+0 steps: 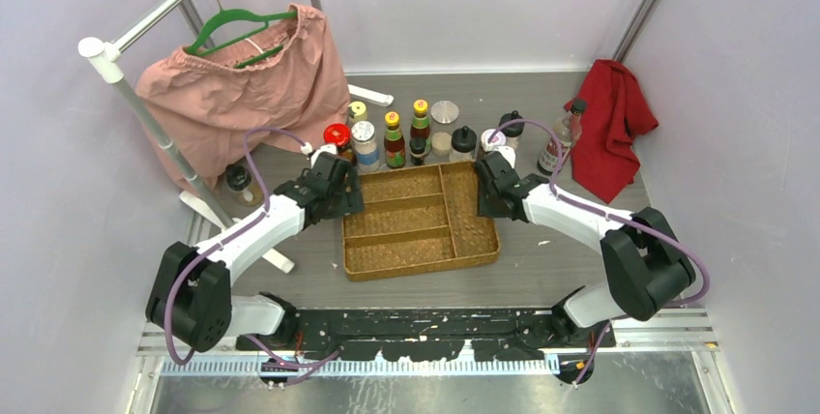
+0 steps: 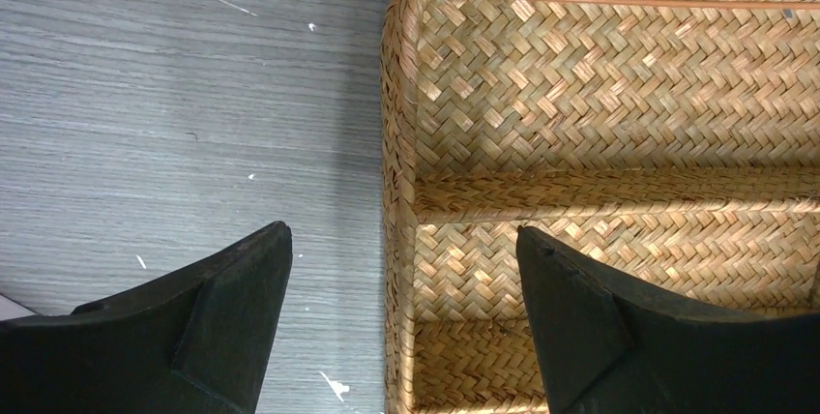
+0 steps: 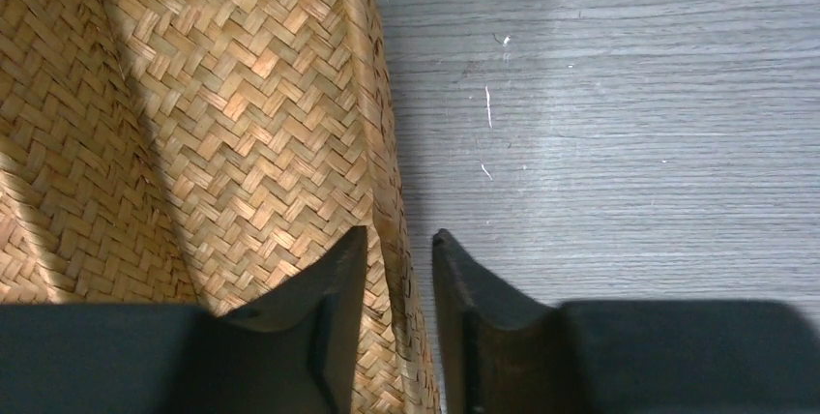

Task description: Organize the condiment bottles

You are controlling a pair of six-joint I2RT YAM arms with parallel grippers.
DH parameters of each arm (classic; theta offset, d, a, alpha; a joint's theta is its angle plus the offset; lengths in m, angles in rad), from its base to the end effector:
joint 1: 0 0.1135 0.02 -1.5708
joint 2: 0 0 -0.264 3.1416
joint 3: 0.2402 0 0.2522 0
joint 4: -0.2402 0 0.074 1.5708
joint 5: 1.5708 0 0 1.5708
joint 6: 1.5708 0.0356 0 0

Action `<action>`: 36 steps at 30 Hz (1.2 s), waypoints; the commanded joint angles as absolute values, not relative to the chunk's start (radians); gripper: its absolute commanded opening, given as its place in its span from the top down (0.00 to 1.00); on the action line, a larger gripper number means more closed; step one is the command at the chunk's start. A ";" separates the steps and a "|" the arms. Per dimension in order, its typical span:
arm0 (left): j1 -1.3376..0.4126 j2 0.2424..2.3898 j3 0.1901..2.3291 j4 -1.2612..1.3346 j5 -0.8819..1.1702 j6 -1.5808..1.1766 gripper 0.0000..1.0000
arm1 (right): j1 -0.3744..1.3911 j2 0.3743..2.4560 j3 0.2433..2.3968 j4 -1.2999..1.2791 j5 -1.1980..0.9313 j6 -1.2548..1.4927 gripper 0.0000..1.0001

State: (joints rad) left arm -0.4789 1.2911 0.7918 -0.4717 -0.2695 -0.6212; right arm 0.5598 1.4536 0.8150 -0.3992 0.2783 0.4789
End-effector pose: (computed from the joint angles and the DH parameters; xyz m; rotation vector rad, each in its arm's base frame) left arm 0.2281 -0.1077 0.2132 -0.2814 2.4786 -0.1148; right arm 0.2396 0.1386 0.1846 -0.0057 2.5470 0.0354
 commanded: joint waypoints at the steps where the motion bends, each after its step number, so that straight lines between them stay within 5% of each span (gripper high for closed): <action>1: -0.486 1.301 0.778 -0.399 -0.292 -0.625 0.13 | 0.576 1.423 0.808 -0.366 0.341 0.507 0.69; 10: -0.505 1.339 0.776 -0.364 -0.283 -0.626 0.13 | 0.582 1.326 0.775 -0.441 0.399 0.543 0.81; 36: -0.599 1.454 0.889 -0.347 -0.301 -0.611 0.13 | 0.582 1.343 0.782 -0.442 0.464 0.546 0.78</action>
State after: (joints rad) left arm -0.5884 1.4494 0.8524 -0.3859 -0.2775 -0.6201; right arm 0.5808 1.3361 0.7570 -0.4805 0.4263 0.5304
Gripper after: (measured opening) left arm 0.871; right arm 0.200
